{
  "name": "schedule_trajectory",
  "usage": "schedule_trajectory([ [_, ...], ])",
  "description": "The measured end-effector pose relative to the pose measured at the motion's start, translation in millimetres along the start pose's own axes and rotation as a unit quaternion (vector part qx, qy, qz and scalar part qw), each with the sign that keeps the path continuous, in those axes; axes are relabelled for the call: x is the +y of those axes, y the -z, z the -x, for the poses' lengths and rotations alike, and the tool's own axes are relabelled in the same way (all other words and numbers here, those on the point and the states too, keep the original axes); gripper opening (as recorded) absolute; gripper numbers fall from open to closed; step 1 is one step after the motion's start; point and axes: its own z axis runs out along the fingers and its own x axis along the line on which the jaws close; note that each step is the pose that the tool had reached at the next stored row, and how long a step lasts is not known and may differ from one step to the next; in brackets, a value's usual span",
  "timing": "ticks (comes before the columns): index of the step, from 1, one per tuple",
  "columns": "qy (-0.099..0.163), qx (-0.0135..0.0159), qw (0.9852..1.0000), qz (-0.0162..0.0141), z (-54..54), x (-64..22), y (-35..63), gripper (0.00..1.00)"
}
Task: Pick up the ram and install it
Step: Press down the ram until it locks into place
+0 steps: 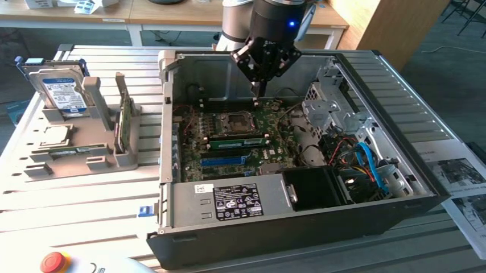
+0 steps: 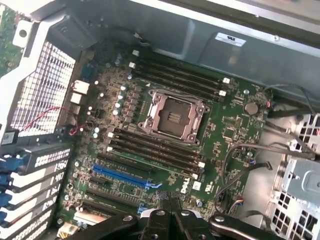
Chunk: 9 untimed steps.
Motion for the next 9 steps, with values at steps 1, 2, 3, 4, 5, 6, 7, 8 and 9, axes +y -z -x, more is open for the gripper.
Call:
schedule_trajectory([
  [1, -0.005, 0.0, 1.0, -0.0001, 0.0, 0.0, 0.0, 0.11],
  [2, -0.01, 0.0, 0.9999, -0.0003, 0.0, 0.0, 0.0, 0.11],
  [3, -0.015, -0.0001, 0.9999, -0.0004, 0.0, 0.0, 0.0, 0.11],
  [4, -0.02, -0.0001, 0.9998, -0.0006, 0.0, 0.0, 0.0, 0.11],
  [5, -0.025, -0.0001, 0.9997, -0.0007, 0.0, 0.0, 0.0, 0.11],
  [6, -0.03, -0.0001, 0.9996, -0.0008, 0.0, 0.0, 0.0, 0.11],
  [7, -0.035, -0.0001, 0.9994, -0.0009, 0.0, 0.0, 0.0, 0.11],
  [8, -0.04, -0.0002, 0.9992, -0.0011, 0.0, 0.0, 0.0, 0.11],
  [9, -0.045, -0.0002, 0.999, -0.0012, 0.0, 0.0, 0.0, 0.11],
])
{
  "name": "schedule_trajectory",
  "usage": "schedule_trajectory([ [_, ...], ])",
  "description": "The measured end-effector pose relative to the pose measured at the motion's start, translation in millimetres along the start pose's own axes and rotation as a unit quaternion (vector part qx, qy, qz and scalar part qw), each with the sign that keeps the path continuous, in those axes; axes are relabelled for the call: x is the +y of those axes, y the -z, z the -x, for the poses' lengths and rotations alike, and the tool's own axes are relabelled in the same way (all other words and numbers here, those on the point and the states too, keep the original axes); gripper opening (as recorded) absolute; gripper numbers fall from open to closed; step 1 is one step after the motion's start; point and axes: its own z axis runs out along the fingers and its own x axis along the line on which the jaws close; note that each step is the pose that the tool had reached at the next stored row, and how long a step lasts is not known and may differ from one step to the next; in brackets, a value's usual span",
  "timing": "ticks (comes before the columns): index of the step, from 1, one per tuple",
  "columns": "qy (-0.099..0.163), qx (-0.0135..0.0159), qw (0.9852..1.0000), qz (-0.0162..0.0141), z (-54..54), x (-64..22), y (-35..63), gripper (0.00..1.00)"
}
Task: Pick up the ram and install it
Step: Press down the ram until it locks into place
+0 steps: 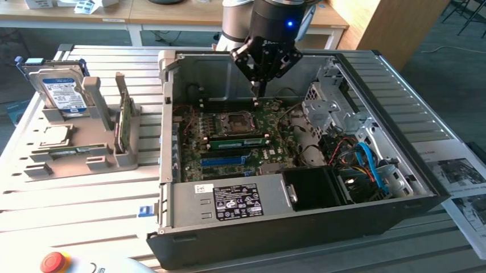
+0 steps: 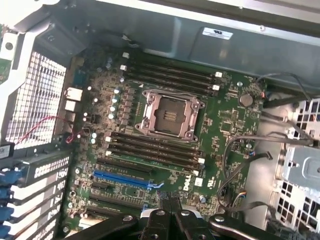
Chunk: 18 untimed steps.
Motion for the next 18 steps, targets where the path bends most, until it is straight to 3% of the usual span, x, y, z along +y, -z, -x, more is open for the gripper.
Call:
schedule_trajectory([
  [7, -0.031, -0.0004, 0.9995, -0.0006, 0.0, 0.0, 0.0, 0.11],
  [14, -0.032, -0.001, 0.9995, -0.0006, -0.1, 0.1, 0.0, 0.11],
  [18, -0.033, -0.0111, 0.9994, -0.0061, -0.1, 0.2, -0.1, 0.11],
])
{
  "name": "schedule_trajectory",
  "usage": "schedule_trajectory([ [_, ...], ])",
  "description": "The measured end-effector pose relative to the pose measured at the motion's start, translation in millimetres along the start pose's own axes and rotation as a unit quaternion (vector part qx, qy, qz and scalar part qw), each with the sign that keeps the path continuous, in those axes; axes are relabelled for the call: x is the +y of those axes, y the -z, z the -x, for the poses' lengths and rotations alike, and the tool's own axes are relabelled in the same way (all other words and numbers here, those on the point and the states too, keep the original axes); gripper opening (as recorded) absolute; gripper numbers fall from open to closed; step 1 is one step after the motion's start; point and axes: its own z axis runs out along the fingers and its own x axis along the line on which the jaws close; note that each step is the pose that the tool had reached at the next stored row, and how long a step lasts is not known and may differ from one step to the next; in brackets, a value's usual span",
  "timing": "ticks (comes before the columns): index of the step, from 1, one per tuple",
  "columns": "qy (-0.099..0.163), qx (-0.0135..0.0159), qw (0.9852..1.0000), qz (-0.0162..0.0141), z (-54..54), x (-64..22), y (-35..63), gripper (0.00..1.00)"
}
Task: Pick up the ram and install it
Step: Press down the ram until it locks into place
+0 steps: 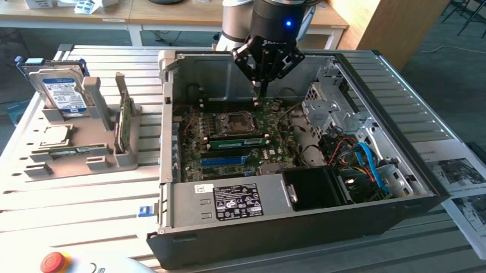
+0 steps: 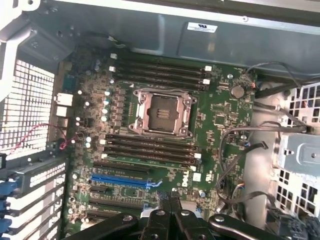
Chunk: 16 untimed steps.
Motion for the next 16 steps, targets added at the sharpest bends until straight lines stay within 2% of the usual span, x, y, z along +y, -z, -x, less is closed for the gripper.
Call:
schedule_trajectory([
  [4, 0.0, -0.0002, 1.0, -0.0001, 0.1, 0.0, 0.0, 0.11],
  [8, -0.013, -0.0011, 0.9999, 0.001, 0.1, 0.0, 0.1, 0.11],
  [13, -0.014, -0.0017, 0.9999, 0.0018, -0.1, 0.0, 0.1, 0.11],
  [15, -0.015, -0.0022, 0.9999, 0.0055, -0.2, 0.0, 0.0, 0.11],
  [16, -0.014, -0.0025, 0.9998, 0.0096, -0.2, 0.0, 0.1, 0.11],
])
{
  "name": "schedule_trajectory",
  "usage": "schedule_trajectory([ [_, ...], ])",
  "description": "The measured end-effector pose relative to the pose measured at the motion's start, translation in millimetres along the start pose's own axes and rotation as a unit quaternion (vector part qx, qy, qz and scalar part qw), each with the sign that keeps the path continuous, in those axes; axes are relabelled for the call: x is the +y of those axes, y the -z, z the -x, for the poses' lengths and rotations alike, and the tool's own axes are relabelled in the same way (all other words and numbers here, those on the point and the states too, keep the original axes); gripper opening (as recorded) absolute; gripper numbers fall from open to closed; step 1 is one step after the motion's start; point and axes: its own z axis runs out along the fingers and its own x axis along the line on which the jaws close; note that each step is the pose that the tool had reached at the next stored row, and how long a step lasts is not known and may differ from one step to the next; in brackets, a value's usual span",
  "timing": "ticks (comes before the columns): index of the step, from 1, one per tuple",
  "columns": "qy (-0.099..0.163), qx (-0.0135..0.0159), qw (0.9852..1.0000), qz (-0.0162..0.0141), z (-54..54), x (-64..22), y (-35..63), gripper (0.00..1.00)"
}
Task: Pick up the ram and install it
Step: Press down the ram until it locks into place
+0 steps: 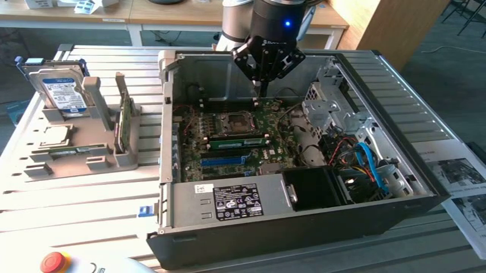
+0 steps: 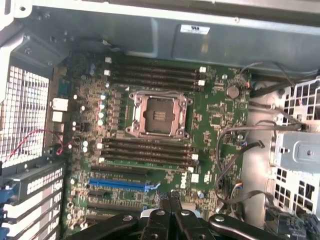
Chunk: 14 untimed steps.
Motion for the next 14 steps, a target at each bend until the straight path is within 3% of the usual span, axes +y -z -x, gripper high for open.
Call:
schedule_trajectory([
  [2, 0.0, -0.001, 0.9999, 0.0128, -0.1, 0.0, 0.0, 0.11],
  [3, 0.0, -0.0013, 0.9999, 0.017, -0.3, 0.0, 0.0, 0.11],
  [4, 0.0, -0.0015, 0.9998, 0.0188, -0.4, 0.1, 0.0, 0.11],
  [14, 0.0, -0.0009, 0.9998, 0.0215, -0.3, 0.1, 0.0, 0.11],
])
